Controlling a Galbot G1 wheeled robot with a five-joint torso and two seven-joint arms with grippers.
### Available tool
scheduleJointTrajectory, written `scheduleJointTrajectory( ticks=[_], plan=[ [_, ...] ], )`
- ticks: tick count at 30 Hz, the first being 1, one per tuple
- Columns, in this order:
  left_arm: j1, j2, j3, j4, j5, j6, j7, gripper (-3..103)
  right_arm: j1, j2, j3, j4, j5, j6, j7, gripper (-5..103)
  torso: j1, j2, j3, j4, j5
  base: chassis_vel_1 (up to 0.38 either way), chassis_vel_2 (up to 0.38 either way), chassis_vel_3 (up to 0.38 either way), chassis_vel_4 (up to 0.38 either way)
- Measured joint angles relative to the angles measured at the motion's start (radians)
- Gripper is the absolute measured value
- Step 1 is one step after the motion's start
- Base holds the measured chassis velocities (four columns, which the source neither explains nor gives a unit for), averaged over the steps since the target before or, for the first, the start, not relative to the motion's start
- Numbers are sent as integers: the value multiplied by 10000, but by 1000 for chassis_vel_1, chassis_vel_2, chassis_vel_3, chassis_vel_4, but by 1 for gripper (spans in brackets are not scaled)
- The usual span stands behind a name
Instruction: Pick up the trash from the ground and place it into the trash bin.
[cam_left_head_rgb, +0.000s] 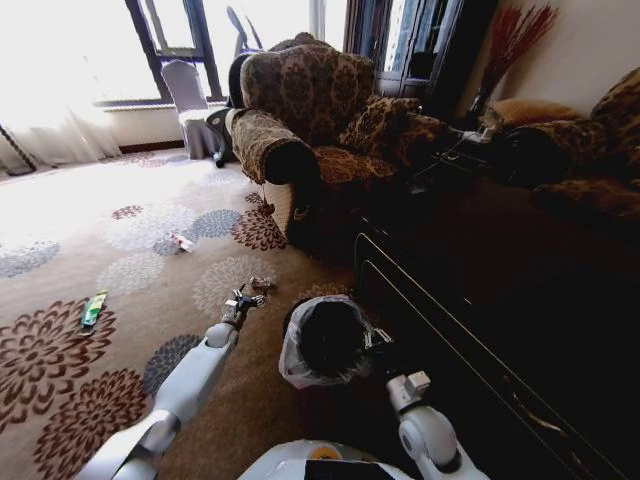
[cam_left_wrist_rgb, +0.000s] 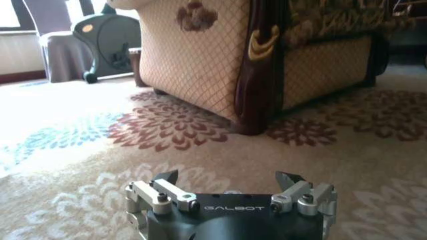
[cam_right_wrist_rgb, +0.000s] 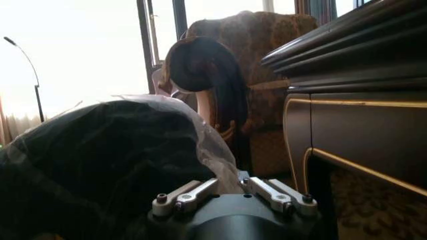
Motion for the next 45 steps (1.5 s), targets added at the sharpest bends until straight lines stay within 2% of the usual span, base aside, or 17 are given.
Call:
scheduleJointTrajectory(
  ticks=[2,6,10,16,19,21,32,36,38,45],
  plan=[
    [-117,-12,74,164,-1,59,65,100,-23,19,7,0,-139,96,0,0,0,0,0,1,0,-100,236,153,-240],
    [-558,-109,394,782,-6,153,192,100,-105,59,36,47,-277,171,2,0,3,-1,2,1,-12,-68,192,39,-205],
    [-970,-207,636,1315,-69,164,439,100,-215,92,39,79,-329,226,0,0,0,-1,0,6,-1,8,66,-1,-41],
    [-2060,-731,1263,3047,227,-107,998,100,-446,153,57,143,-405,267,1,0,-4,0,-3,-7,-3,-1,-20,2,35],
    [-2264,-933,1251,3510,449,-238,1030,100,-473,157,72,162,-405,268,2,0,-3,0,-3,-2,-2,0,0,0,0],
    [-2481,-1275,1092,4192,704,-468,943,100,-543,210,146,194,-272,438,1,0,-2,-1,-1,1,-4,0,0,0,0],
    [-3047,-2146,706,5855,1307,-871,608,100,-584,177,394,223,46,650,3,0,-2,0,-2,1,-2,0,0,0,0],
    [-3209,-2287,670,6111,1364,-872,532,102,-575,117,445,236,165,650,4,0,-2,-1,-2,0,-2,0,0,0,0],
    [-3341,-2384,644,6260,1377,-819,530,99,-613,79,446,259,266,643,3,0,-2,-1,-2,-1,-2,0,0,0,0],
    [-3563,-2694,568,6436,1438,-482,315,98,-595,-38,488,320,323,611,1,0,-2,-1,-2,-1,-4,0,0,0,0]
  ],
)
